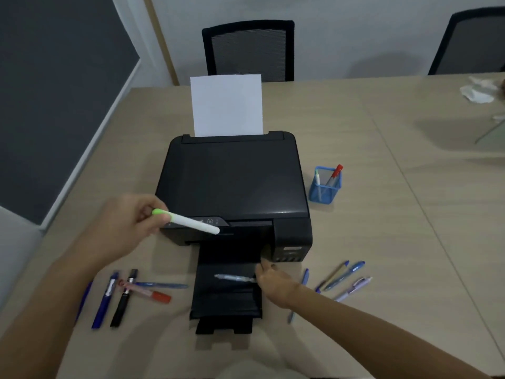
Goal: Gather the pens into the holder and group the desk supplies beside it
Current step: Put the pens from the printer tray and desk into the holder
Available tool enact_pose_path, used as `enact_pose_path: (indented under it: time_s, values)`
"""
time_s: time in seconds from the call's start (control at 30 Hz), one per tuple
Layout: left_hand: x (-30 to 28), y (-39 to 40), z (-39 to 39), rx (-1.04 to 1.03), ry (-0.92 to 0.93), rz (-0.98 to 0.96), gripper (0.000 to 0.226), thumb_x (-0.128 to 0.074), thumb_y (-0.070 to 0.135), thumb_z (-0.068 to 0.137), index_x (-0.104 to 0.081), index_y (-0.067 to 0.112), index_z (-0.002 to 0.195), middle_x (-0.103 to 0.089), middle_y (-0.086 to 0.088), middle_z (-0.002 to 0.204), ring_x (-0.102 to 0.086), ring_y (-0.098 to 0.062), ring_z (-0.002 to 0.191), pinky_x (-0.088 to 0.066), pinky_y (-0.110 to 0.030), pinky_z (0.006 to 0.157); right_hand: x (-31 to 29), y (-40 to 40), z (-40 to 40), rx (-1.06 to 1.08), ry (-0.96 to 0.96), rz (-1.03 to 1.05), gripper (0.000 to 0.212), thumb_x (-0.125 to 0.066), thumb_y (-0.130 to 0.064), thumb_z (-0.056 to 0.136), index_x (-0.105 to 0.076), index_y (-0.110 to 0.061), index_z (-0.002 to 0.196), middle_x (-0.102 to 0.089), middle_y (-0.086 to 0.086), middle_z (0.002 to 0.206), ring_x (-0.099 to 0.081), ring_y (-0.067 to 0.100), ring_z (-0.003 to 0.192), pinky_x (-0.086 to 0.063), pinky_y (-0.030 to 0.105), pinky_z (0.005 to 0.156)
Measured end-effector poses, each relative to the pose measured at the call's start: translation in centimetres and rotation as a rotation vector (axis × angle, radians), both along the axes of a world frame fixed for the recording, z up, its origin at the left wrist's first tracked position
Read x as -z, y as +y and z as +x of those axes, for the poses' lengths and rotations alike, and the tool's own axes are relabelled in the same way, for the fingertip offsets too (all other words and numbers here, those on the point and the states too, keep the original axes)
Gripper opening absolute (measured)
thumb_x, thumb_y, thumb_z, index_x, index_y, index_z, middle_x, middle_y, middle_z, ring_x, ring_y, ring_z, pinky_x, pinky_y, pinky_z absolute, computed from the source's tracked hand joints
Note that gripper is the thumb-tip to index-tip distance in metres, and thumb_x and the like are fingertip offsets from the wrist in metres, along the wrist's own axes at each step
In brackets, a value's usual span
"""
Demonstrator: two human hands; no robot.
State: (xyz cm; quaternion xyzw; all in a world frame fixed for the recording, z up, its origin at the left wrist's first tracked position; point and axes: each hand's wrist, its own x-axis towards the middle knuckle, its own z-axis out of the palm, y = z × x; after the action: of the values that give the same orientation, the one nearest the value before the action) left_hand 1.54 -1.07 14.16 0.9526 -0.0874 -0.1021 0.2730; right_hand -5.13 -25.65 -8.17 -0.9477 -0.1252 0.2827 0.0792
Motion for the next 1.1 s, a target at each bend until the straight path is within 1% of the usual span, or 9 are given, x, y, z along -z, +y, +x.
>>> enact_pose_path:
  time_s: [0.17, 0.3, 0.37, 0.43, 0.53, 0.67, 0.77, 0.9, 1.1]
  values:
    - [-4.0, -6.1, 1.8, -0.081, -0.119, -0.063, 0.007, -0.065, 0.015, 0.088, -0.064, 0.022, 0.086, -0.071, -0.006, 0.076, -0.070, -0.030, 0.078, -0.055, -0.025, 0.064, -1.4, -3.2, -1.1, -0.021, 0.043, 0.097, 0.044, -0.035, 0.009, 0.091, -0.028, 0.008, 0.134, -0.049, 0.031, 0.128, -0.055, 0.042, 0.110, -0.044, 0.046, 0.088]
    - [-2.9, -10.6, 3.7, -0.060, -0.122, -0.145, 0.004, -0.066, 0.017, 0.088, -0.070, 0.017, 0.088, -0.073, -0.011, 0.076, -0.071, -0.035, 0.077, -0.060, -0.050, 0.076, -2.4, -9.6, -2.5, 0.055, 0.080, 0.389, 0.016, -0.045, -0.006, 0.094, -0.046, -0.002, 0.109, -0.061, 0.024, 0.108, -0.057, 0.035, 0.094, -0.037, 0.035, 0.072]
    - [-1.9, -13.1, 4.7, -0.048, -0.128, -0.187, 0.008, -0.066, 0.017, 0.088, -0.069, 0.023, 0.083, -0.072, -0.009, 0.073, -0.071, -0.032, 0.074, -0.060, -0.048, 0.076, -3.4, -14.0, -3.0, 0.154, 0.051, 0.541, 0.004, -0.045, -0.013, 0.094, -0.049, -0.012, 0.095, -0.065, 0.012, 0.087, -0.055, 0.016, 0.071, -0.035, 0.024, 0.063]
    - [-0.8, -16.1, 5.8, -0.041, -0.146, -0.216, 0.007, -0.068, 0.018, 0.087, -0.070, 0.024, 0.084, -0.072, -0.006, 0.070, -0.071, -0.025, 0.071, -0.061, -0.043, 0.075, -5.1, -19.2, -2.6, 0.259, 0.008, 0.617, 0.015, -0.047, -0.009, 0.091, -0.048, -0.023, 0.085, -0.060, -0.006, 0.069, -0.052, 0.004, 0.057, -0.040, 0.021, 0.058]
    - [0.6, -21.4, 7.2, -0.017, -0.173, -0.192, 0.009, -0.068, 0.018, 0.087, -0.073, 0.015, 0.093, -0.073, -0.004, 0.072, -0.071, -0.019, 0.073, -0.059, -0.035, 0.077, -8.1, -26.6, -0.5, 0.431, -0.167, 0.659, 0.025, -0.052, -0.003, 0.091, -0.053, -0.026, 0.081, -0.063, -0.004, 0.065, -0.056, 0.006, 0.050, -0.048, 0.025, 0.055]
    - [3.8, -28.3, 9.6, 0.055, -0.169, -0.094, 0.012, -0.067, 0.019, 0.085, -0.074, 0.010, 0.090, -0.073, -0.009, 0.075, -0.067, -0.026, 0.076, -0.057, -0.039, 0.076, -10.4, -31.3, 5.3, 0.658, -0.580, 0.688, 0.013, -0.056, -0.009, 0.090, -0.057, -0.020, 0.084, -0.065, 0.001, 0.065, -0.059, 0.017, 0.049, -0.049, 0.028, 0.054]
    - [6.8, -32.6, 11.2, 0.084, -0.143, 0.029, 0.014, -0.063, 0.018, 0.086, -0.074, 0.009, 0.091, -0.069, -0.013, 0.081, -0.064, -0.030, 0.081, -0.055, -0.037, 0.071, -10.7, -30.9, 9.8, 0.662, -0.759, 0.624, 0.005, -0.057, -0.011, 0.090, -0.060, -0.008, 0.090, -0.067, 0.007, 0.073, -0.058, 0.026, 0.061, -0.040, 0.029, 0.060]
    - [10.2, -36.6, 12.1, 0.095, -0.015, 0.201, 0.020, -0.060, 0.008, 0.086, -0.070, 0.003, 0.102, -0.069, -0.021, 0.101, -0.067, -0.037, 0.095, -0.054, -0.039, 0.076, -7.2, -29.2, 13.8, 0.544, -0.641, 0.463, 0.012, -0.053, 0.000, 0.086, -0.061, 0.000, 0.095, -0.070, 0.021, 0.091, -0.062, 0.037, 0.084, -0.045, 0.036, 0.068]
    - [13.4, -38.5, 11.4, 0.137, 0.062, 0.370, 0.027, -0.065, 0.009, 0.085, -0.064, 0.001, 0.111, -0.066, -0.019, 0.115, -0.065, -0.035, 0.105, -0.052, -0.039, 0.079, -4.2, -28.3, 14.9, 0.493, -0.472, 0.373, 0.023, -0.049, 0.000, 0.088, -0.065, -0.002, 0.104, -0.070, 0.025, 0.096, -0.062, 0.041, 0.090, -0.046, 0.039, 0.073]
